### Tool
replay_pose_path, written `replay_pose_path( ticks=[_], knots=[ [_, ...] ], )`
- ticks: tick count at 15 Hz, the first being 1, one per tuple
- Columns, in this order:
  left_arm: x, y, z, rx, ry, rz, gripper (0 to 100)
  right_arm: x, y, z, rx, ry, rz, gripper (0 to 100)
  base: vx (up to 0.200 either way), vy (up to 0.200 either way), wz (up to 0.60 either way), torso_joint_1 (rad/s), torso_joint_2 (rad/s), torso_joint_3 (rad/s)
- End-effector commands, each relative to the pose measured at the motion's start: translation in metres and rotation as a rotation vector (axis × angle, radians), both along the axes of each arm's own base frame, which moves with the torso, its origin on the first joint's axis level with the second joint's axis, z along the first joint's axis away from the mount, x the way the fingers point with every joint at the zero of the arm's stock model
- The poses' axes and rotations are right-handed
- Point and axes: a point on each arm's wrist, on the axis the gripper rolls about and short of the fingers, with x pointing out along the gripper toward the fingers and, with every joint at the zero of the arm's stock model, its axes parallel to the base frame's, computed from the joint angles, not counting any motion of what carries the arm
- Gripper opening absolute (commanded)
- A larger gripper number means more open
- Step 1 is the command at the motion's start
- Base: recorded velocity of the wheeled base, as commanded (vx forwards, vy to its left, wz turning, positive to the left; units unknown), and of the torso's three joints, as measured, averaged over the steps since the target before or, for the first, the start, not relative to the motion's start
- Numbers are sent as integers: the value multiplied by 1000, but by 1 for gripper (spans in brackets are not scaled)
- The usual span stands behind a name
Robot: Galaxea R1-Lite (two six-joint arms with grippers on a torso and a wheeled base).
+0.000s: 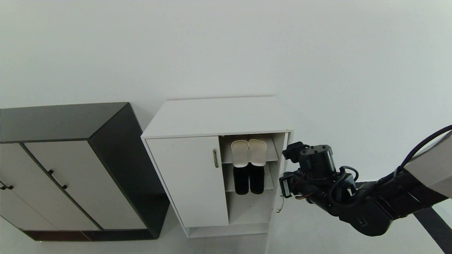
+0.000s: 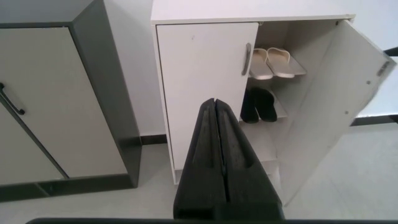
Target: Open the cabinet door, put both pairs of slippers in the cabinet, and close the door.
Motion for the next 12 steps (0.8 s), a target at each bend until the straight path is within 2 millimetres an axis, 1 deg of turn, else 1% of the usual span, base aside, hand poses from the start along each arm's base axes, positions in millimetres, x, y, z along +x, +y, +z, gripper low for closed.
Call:
replay_pose_path(
  ticks=[1, 3, 7, 10, 12],
  knots=[
    [0, 0, 0, 0, 0, 0, 0, 4, 8, 0, 35, -2, 12, 0, 0, 0, 0, 0, 0, 0],
    [0, 0, 0, 0, 0, 0, 0, 7, 11, 3, 100, -30, 34, 0, 0, 0, 0, 0, 0, 0],
    [0, 0, 0, 0, 0, 0, 0, 5, 10, 3, 119, -38, 55, 0, 0, 0, 0, 0, 0, 0],
    [0, 0, 0, 0, 0, 0, 0, -4, 6, -4, 195, -46, 200, 0, 0, 0, 0, 0, 0, 0],
    [0, 0, 0, 1, 0, 0, 0, -10, -1, -11, 232, -34, 301, 0, 0, 0, 0, 0, 0, 0]
  ],
)
